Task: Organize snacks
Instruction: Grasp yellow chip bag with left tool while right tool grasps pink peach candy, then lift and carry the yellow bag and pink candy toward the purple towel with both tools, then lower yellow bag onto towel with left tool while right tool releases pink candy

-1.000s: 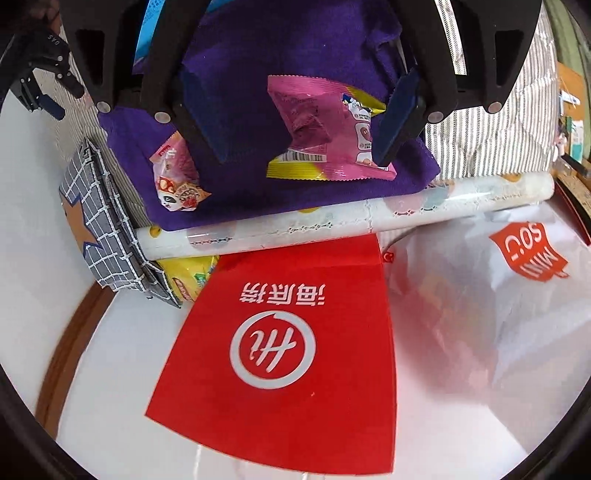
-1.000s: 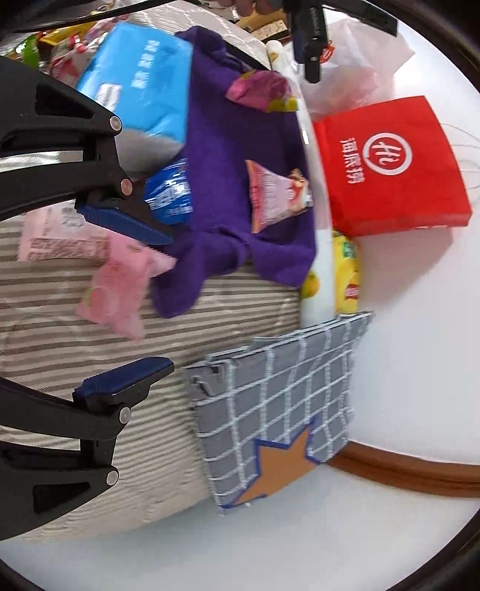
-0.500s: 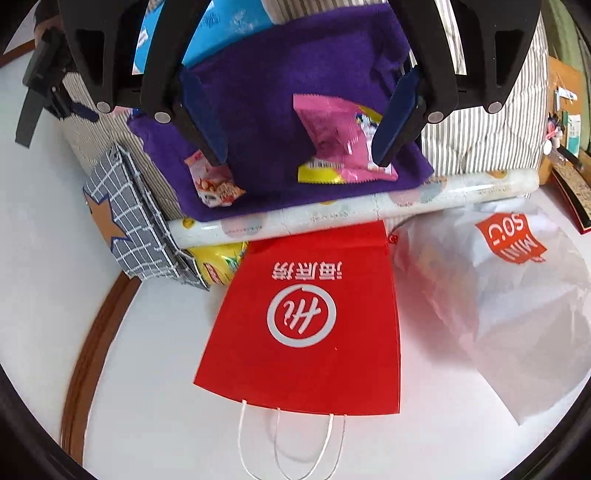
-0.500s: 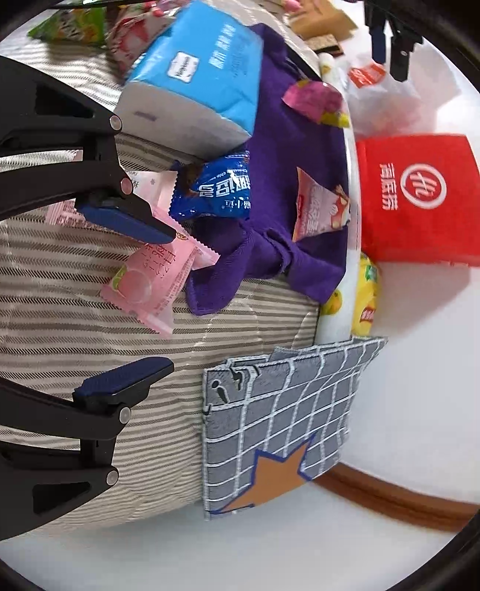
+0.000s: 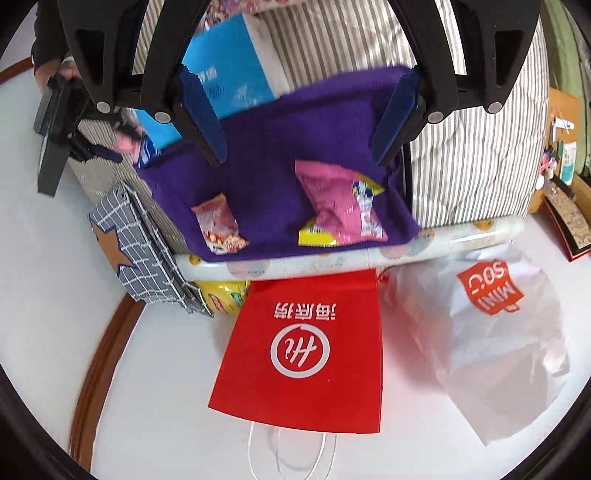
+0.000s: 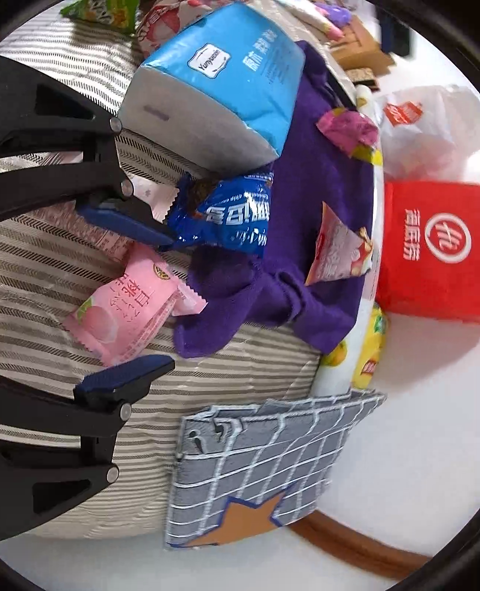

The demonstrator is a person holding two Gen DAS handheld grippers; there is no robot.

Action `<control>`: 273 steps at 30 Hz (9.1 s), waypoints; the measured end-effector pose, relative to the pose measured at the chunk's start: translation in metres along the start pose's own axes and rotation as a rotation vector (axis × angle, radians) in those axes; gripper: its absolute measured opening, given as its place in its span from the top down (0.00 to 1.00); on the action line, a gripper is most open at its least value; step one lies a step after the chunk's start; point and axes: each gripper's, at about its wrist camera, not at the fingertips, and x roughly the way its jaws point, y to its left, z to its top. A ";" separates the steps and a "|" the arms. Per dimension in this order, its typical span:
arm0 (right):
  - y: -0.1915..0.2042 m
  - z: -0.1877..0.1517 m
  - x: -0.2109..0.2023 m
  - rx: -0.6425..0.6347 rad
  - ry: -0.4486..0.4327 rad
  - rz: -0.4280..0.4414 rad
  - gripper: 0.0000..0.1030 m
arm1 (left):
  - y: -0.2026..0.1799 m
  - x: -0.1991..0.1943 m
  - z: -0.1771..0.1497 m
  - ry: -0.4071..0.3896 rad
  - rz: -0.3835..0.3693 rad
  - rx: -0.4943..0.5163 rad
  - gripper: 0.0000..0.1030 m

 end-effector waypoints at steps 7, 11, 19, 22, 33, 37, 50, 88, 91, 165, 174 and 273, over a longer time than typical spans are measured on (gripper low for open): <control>-0.008 -0.017 -0.032 0.059 -0.048 0.033 0.46 | 0.002 -0.017 -0.032 0.004 -0.009 -0.015 0.23; 0.000 -0.023 -0.027 0.006 -0.034 -0.024 0.37 | 0.002 -0.021 -0.047 0.016 -0.013 -0.028 0.23; -0.027 -0.021 0.008 0.207 0.042 -0.029 0.42 | 0.005 -0.030 -0.068 0.018 0.008 -0.040 0.23; -0.034 -0.021 0.006 0.269 0.034 -0.018 0.59 | 0.009 -0.030 -0.075 0.020 0.014 -0.047 0.23; -0.021 -0.032 -0.044 0.317 -0.060 -0.025 0.65 | 0.008 -0.017 -0.106 0.076 -0.044 -0.075 0.23; -0.010 -0.040 -0.069 0.333 -0.096 -0.025 0.65 | 0.003 -0.008 -0.119 0.108 -0.065 -0.078 0.23; 0.037 -0.051 -0.126 0.341 -0.156 -0.018 0.65 | -0.017 0.021 -0.151 0.184 -0.065 -0.047 0.48; 0.099 -0.038 -0.201 0.330 -0.246 -0.087 0.65 | -0.025 -0.099 -0.127 -0.080 -0.145 -0.036 0.52; 0.099 -0.036 -0.204 0.331 -0.253 -0.087 0.65 | -0.028 -0.102 -0.123 -0.088 -0.152 -0.032 0.52; 0.100 0.043 -0.154 0.291 -0.234 -0.116 0.65 | 0.001 -0.062 -0.061 -0.151 -0.074 -0.054 0.52; 0.094 0.047 -0.147 0.298 -0.232 -0.111 0.65 | 0.001 -0.054 -0.056 -0.149 -0.066 -0.053 0.52; 0.051 0.110 0.053 0.242 0.074 0.063 0.59 | 0.061 0.094 0.011 0.085 -0.053 -0.137 0.52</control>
